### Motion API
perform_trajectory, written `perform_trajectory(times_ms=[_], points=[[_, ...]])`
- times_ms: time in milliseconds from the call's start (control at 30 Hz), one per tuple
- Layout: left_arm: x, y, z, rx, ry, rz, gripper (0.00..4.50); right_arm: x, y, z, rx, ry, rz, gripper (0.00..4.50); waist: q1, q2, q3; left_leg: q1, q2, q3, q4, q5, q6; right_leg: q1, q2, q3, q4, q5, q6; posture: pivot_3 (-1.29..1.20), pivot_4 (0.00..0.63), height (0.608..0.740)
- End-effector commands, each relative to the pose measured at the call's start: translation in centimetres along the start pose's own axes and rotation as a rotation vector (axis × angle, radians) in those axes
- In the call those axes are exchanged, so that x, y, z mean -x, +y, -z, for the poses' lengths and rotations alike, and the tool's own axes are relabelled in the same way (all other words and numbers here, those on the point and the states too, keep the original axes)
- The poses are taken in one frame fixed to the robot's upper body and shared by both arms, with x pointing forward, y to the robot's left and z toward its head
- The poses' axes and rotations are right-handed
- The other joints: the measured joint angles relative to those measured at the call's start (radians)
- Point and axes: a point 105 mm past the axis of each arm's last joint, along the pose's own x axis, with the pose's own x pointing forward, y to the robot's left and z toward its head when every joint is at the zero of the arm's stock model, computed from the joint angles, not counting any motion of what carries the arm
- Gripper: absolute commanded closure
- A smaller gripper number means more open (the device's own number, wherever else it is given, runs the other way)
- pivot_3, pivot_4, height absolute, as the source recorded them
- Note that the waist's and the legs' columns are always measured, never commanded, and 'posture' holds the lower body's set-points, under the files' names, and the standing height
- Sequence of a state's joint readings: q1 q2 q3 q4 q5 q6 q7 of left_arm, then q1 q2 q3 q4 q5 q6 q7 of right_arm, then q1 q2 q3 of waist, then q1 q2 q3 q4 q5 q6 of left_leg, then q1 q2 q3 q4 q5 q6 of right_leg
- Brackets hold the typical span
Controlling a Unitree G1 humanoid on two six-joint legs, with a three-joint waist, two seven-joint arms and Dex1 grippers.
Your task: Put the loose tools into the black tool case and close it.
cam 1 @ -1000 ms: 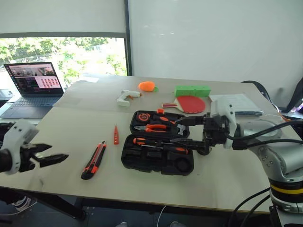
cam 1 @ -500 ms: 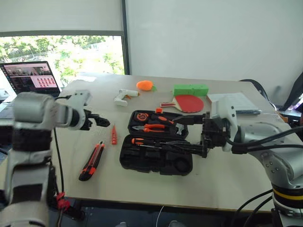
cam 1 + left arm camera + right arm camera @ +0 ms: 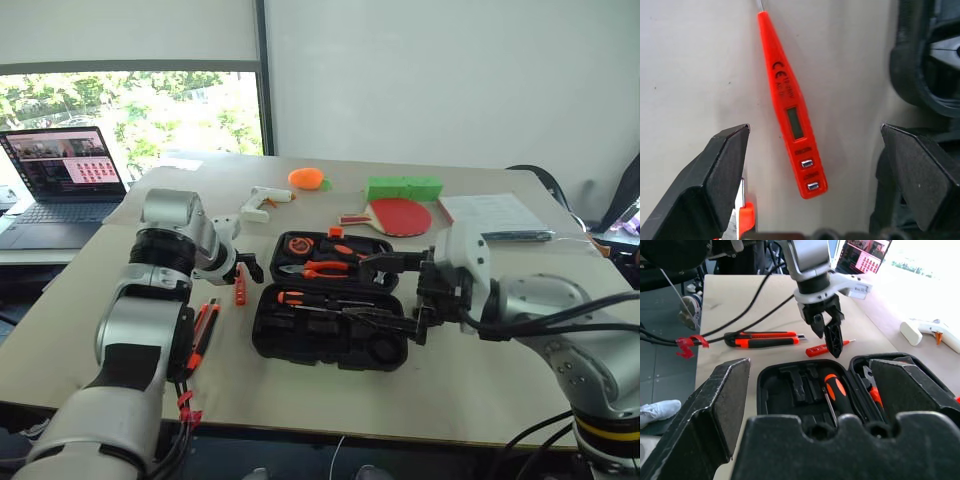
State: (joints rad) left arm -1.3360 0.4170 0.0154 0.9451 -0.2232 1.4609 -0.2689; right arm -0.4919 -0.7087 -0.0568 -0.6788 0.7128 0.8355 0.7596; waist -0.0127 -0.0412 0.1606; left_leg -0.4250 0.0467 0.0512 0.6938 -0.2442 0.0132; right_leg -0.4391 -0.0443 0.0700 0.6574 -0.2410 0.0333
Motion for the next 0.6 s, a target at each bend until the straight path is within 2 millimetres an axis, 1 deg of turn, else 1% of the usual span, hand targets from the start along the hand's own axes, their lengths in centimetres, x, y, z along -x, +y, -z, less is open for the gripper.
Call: perform_trajectory(times_ms=[33,167,233,267,300,400,533,567,600], points=[[0.3,-0.6,-1.0,-0.011,-0.039,-0.010,0.00,0.4,0.1,-1.2,0.039,-0.040,0.026,0.06,0.000,0.000,0.000,0.000,0.000,0.000,0.000,0.000,0.000,0.000,0.000,0.000,0.000,0.000,0.000,0.00,0.150,0.736],[-1.0,-0.6,-1.0,0.013,-0.058,-0.023,0.00,0.4,0.3,-1.2,0.035,-0.042,0.032,0.06,0.001,0.000,0.000,0.000,0.000,0.000,0.000,0.000,0.000,0.000,0.000,0.000,0.000,0.000,0.000,0.00,0.150,0.736],[-1.6,-0.4,-1.2,0.031,-0.082,-0.037,0.53,0.5,0.3,-1.3,0.035,-0.041,0.038,0.00,0.002,0.000,0.000,0.001,0.000,0.000,0.000,0.000,0.000,0.001,0.000,0.000,0.001,0.000,0.000,0.00,0.150,0.736],[-1.7,-0.4,-1.2,0.043,-0.085,-0.041,0.58,0.6,0.2,-1.3,0.034,-0.041,0.042,0.00,0.002,0.000,0.000,0.002,-0.001,0.000,0.000,0.000,-0.001,0.001,-0.001,0.000,0.001,0.000,0.000,0.00,0.150,0.736],[-1.8,-0.3,-1.2,0.053,-0.087,-0.043,1.09,0.7,0.2,-1.3,0.033,-0.041,0.045,0.00,0.003,0.000,0.000,0.002,-0.001,-0.001,0.001,0.000,-0.001,0.002,-0.001,0.000,0.001,0.000,0.001,0.00,0.150,0.736],[-2.2,-0.3,-0.7,0.081,-0.059,-0.035,2.10,0.8,0.1,-1.3,0.029,-0.040,0.056,0.00,0.004,0.000,0.000,0.003,-0.001,-0.001,0.001,0.001,-0.001,0.003,-0.001,0.000,0.002,0.001,0.001,0.00,0.150,0.736],[-2.6,-0.4,0.0,0.101,-0.029,-0.024,3.68,0.9,0.1,-1.4,0.024,-0.047,0.064,0.00,0.008,0.000,0.000,0.003,-0.002,-0.001,0.001,0.001,-0.002,0.004,-0.001,0.000,0.001,0.001,0.002,0.00,0.150,0.736],[-2.6,-0.4,-0.1,0.102,-0.031,-0.024,3.95,0.9,0.1,-1.4,0.024,-0.048,0.065,0.00,0.009,0.000,0.000,0.003,-0.002,-0.001,0.001,0.001,-0.002,0.004,-0.001,0.000,0.001,0.001,0.002,0.00,0.150,0.736],[-2.7,-0.4,0.0,0.111,-0.030,-0.022,4.07,0.9,0.1,-1.5,0.023,-0.050,0.066,0.00,0.010,0.000,0.000,0.003,-0.002,-0.001,0.001,0.001,-0.002,0.004,-0.001,0.000,0.001,0.001,0.002,0.00,0.150,0.736]])
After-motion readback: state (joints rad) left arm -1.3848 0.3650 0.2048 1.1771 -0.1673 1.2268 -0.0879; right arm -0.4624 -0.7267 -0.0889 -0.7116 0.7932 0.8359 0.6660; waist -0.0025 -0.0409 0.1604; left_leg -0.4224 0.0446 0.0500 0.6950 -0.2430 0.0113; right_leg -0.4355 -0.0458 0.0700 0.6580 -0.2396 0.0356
